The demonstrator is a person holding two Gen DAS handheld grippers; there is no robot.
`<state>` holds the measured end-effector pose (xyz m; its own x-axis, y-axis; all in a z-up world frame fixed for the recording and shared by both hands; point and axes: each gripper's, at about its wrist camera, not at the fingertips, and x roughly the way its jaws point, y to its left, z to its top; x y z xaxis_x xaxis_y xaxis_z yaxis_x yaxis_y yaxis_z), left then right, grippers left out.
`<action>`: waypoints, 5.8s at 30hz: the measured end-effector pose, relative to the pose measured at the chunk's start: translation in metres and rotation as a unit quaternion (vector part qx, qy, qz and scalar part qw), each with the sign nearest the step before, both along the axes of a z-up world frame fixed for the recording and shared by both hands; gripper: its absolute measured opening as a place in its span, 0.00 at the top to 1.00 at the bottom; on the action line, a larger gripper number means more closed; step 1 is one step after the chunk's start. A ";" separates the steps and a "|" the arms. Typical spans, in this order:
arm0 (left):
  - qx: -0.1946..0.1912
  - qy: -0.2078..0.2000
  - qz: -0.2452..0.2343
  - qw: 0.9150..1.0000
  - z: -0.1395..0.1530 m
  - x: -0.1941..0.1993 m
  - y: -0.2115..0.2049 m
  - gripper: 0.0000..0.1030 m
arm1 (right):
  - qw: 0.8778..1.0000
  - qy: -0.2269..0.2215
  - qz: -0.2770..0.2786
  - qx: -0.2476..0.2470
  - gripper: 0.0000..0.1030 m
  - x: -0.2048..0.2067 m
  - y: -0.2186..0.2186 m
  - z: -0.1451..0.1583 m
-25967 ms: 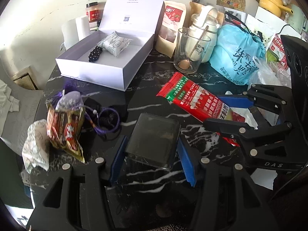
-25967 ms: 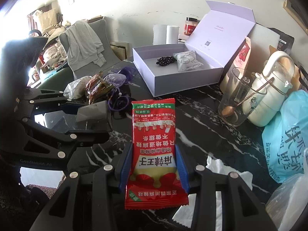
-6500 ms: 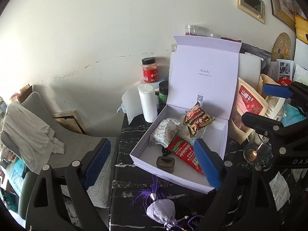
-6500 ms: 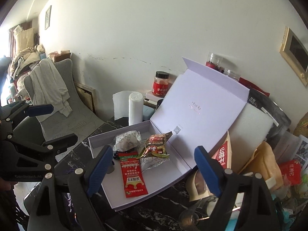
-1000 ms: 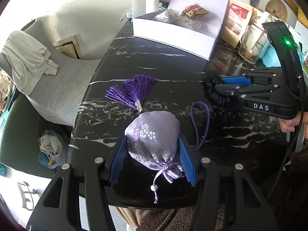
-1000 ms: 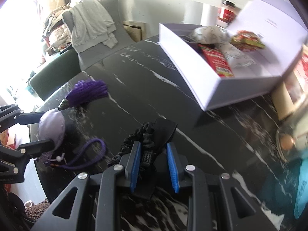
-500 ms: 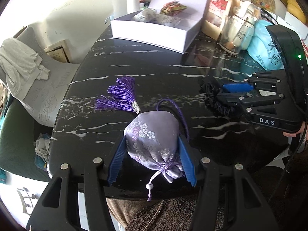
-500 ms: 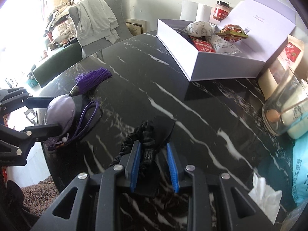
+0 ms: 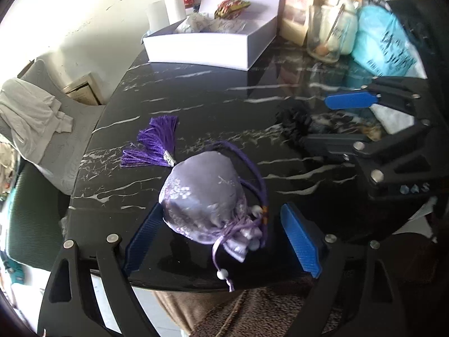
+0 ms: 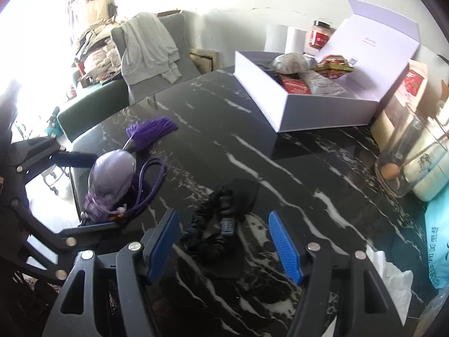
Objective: Organize objects
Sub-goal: 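Lift the lavender sachet and black cloth off the table with both grippers, then carry the sachet and black cloth with both grippers over the open white box, then lower the sachet and black cloth into the box and open both grippers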
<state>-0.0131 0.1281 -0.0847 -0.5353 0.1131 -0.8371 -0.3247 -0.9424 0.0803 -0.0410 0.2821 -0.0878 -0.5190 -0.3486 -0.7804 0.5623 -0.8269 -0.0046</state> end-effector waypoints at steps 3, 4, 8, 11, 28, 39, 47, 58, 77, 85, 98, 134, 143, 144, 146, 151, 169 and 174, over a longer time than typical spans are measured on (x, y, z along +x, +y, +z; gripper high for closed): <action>0.016 -0.006 0.005 1.000 -0.005 -0.004 -0.005 0.17 | 1.000 -0.006 0.004 0.010 0.35 0.001 -0.005 -0.007; 0.024 -0.009 0.006 1.000 -0.006 -0.005 -0.008 0.17 | 1.000 -0.008 0.003 0.013 0.35 0.001 -0.006 -0.009; 0.055 -0.003 0.013 0.998 -0.009 -0.008 -0.019 0.29 | 1.000 -0.014 0.004 0.024 0.35 0.001 -0.009 -0.019; 0.059 0.007 0.014 0.998 -0.007 -0.010 -0.024 0.47 | 1.000 -0.014 0.003 0.013 0.34 0.000 -0.009 -0.020; 0.081 0.002 0.029 0.996 -0.004 -0.014 -0.030 0.60 | 1.000 -0.001 -0.012 0.005 0.79 -0.002 -0.003 -0.018; 0.098 0.003 0.037 0.994 0.011 -0.013 -0.036 0.60 | 1.000 -0.011 -0.002 -0.009 0.80 -0.001 -0.008 -0.012; 0.108 0.009 0.048 0.993 0.025 -0.012 -0.044 0.60 | 1.000 -0.002 0.010 -0.020 0.80 0.001 -0.012 0.003; 0.104 0.039 0.058 0.992 0.061 -0.013 -0.052 0.60 | 0.999 0.020 0.027 -0.031 0.80 -0.001 -0.018 0.029; 0.096 0.066 0.026 0.993 0.104 -0.036 -0.034 0.60 | 0.997 0.061 0.033 -0.046 0.80 -0.010 -0.013 0.073; 0.093 0.072 0.002 0.993 0.117 -0.054 -0.013 0.60 | 0.996 0.074 0.021 -0.047 0.80 -0.015 0.004 0.086; 0.088 0.084 -0.030 0.992 0.142 -0.092 0.020 0.60 | 0.996 0.084 0.009 -0.042 0.80 -0.040 0.028 0.106; 0.103 0.079 -0.084 0.988 0.137 -0.273 0.067 0.60 | 0.997 0.052 -0.040 -0.046 0.80 -0.183 0.037 0.110; 0.111 0.101 -0.100 0.984 0.141 -0.317 0.075 0.60 | 0.993 0.067 -0.073 -0.057 0.79 -0.222 0.041 0.112; 0.114 0.100 -0.101 0.983 0.140 -0.320 0.075 0.60 | 0.993 0.070 -0.077 -0.057 0.79 -0.226 0.041 0.112; 0.120 0.092 -0.103 0.983 0.134 -0.329 0.075 0.60 | 0.993 0.071 -0.082 -0.056 0.79 -0.233 0.041 0.110; 0.122 0.065 -0.097 0.986 0.108 -0.342 0.072 0.60 | 0.994 0.056 -0.085 -0.046 0.79 -0.246 0.035 0.094; 0.090 0.009 -0.098 0.991 0.047 -0.349 0.079 0.60 | 0.997 0.002 -0.072 -0.006 0.79 -0.263 0.025 0.039; 0.083 -0.018 -0.097 0.992 0.033 -0.353 0.082 0.60 | 0.998 -0.010 -0.069 0.005 0.79 -0.265 0.023 0.030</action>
